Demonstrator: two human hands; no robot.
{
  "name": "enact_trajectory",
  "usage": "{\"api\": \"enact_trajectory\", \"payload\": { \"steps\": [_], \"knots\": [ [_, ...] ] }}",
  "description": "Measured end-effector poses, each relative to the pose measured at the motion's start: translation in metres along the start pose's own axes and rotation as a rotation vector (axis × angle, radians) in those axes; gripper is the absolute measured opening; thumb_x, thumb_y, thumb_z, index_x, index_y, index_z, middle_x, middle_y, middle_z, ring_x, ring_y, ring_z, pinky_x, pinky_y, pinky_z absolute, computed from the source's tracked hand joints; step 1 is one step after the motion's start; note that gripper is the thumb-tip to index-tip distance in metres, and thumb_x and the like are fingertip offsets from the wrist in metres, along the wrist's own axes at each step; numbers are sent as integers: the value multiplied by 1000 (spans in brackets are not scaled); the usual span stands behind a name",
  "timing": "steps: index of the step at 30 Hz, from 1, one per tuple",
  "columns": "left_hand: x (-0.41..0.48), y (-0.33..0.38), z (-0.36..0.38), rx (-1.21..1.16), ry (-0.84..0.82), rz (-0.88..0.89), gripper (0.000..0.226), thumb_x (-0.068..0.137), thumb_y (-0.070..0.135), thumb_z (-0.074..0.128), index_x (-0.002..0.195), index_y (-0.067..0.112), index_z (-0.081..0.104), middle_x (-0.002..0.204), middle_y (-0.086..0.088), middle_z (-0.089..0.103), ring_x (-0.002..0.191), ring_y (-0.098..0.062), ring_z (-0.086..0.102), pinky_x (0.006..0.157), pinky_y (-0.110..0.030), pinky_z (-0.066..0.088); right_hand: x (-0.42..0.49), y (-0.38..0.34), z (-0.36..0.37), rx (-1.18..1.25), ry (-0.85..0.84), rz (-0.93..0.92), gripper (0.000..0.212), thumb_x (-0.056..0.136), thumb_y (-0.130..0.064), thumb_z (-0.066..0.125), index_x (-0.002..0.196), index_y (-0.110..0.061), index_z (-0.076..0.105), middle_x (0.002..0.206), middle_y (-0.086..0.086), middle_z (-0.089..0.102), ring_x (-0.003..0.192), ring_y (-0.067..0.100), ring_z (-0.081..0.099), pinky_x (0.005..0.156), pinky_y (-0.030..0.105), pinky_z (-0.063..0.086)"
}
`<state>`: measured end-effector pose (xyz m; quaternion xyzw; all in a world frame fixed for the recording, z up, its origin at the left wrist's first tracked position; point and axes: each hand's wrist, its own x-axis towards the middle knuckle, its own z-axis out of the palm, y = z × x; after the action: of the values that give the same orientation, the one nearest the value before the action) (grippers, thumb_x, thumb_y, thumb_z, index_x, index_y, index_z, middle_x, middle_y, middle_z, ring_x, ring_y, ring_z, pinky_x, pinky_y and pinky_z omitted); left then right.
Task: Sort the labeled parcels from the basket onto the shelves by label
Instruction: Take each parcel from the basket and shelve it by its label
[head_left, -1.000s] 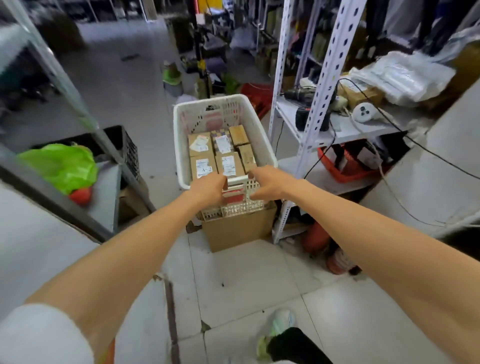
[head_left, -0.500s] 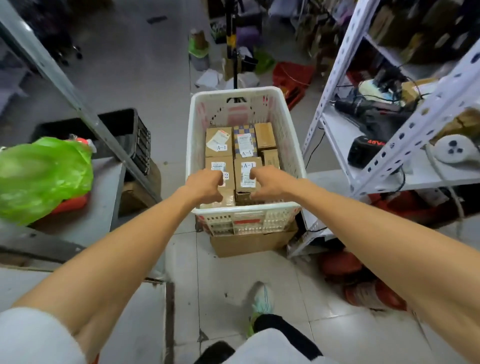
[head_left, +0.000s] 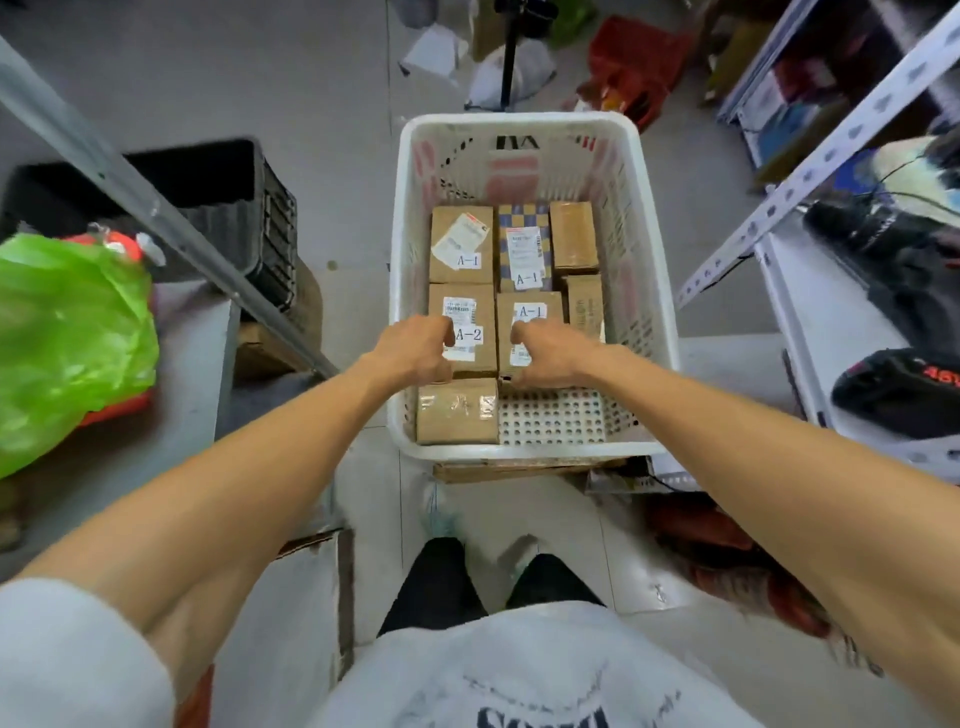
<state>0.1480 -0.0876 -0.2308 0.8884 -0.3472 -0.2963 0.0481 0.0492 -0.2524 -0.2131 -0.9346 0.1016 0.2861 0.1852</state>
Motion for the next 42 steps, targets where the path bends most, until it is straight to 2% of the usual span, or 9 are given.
{"api": "enact_trajectory", "payload": {
  "steps": [3, 9, 14, 19, 24, 26, 28, 32, 42],
  "knots": [
    [17, -10, 7, -17, -18, 30, 44, 79, 21, 67, 121, 16, 54, 112, -4, 64, 100, -24, 59, 85, -40, 52, 25, 0, 10, 18, -25, 25, 56, 84, -31, 70, 131, -10, 46, 131, 11, 53, 116, 26, 51, 93, 35, 45],
    [27, -31, 53, 55, -137, 120, 52, 82, 24, 67, 129, 19, 45, 129, -3, 55, 113, -24, 55, 88, -38, 47, 71, -1, 56, 13, -139, 19, 67, 78, -33, 76, 134, -10, 44, 132, 12, 51, 117, 28, 51, 94, 38, 46],
    [36, -40, 79, 38, -123, 60, 47, 82, 24, 65, 126, 18, 48, 129, -3, 53, 114, -25, 53, 88, -39, 45, 96, 1, 91, -57, -164, -46, 70, 78, -34, 75, 134, -9, 42, 135, 14, 46, 122, 30, 46, 97, 39, 42],
    [59, -40, 102, 10, -107, 39, 49, 79, 24, 66, 125, 14, 51, 123, -7, 55, 110, -27, 55, 89, -39, 48, 122, 2, 134, -173, -156, -85, 95, 72, -37, 78, 144, -6, 25, 145, 21, 32, 134, 36, 32, 111, 43, 34],
    [77, -38, 112, -109, -75, -53, 47, 84, 24, 60, 126, 7, 49, 127, -13, 54, 113, -32, 55, 94, -42, 47, 142, 3, 170, -339, -174, -89, 103, 87, -35, 64, 151, 2, -8, 157, 27, 5, 146, 41, 8, 118, 53, 12],
    [80, -38, 113, -156, -57, -68, 46, 85, 24, 60, 126, 7, 49, 125, -12, 55, 111, -31, 55, 91, -38, 45, 146, 1, 176, -403, -135, -85, 110, 84, -43, 67, 150, 4, -8, 156, 27, 9, 144, 42, 15, 116, 57, 18],
    [81, -38, 110, -182, -59, -72, 46, 84, 25, 62, 126, 8, 50, 125, -11, 55, 110, -28, 55, 90, -34, 43, 144, 3, 175, -448, -96, -109, 122, 70, -55, 75, 148, 5, 3, 148, 25, 26, 134, 41, 33, 110, 57, 29],
    [80, -35, 91, -223, -51, -49, 48, 82, 23, 66, 125, 9, 50, 120, -10, 57, 107, -27, 56, 92, -38, 46, 133, 19, 151, -303, -60, -77, 120, 50, -62, 83, 138, -1, 27, 132, 17, 43, 118, 35, 45, 99, 52, 41],
    [88, 19, -9, -425, 186, 23, 40, 87, 24, 63, 124, 12, 52, 117, -5, 60, 104, -18, 57, 94, -35, 49, 82, 90, -2, 465, 76, 103, 90, 55, -44, 87, 126, -14, 41, 116, 2, 51, 104, 20, 52, 85, 34, 51]
  ]
}}
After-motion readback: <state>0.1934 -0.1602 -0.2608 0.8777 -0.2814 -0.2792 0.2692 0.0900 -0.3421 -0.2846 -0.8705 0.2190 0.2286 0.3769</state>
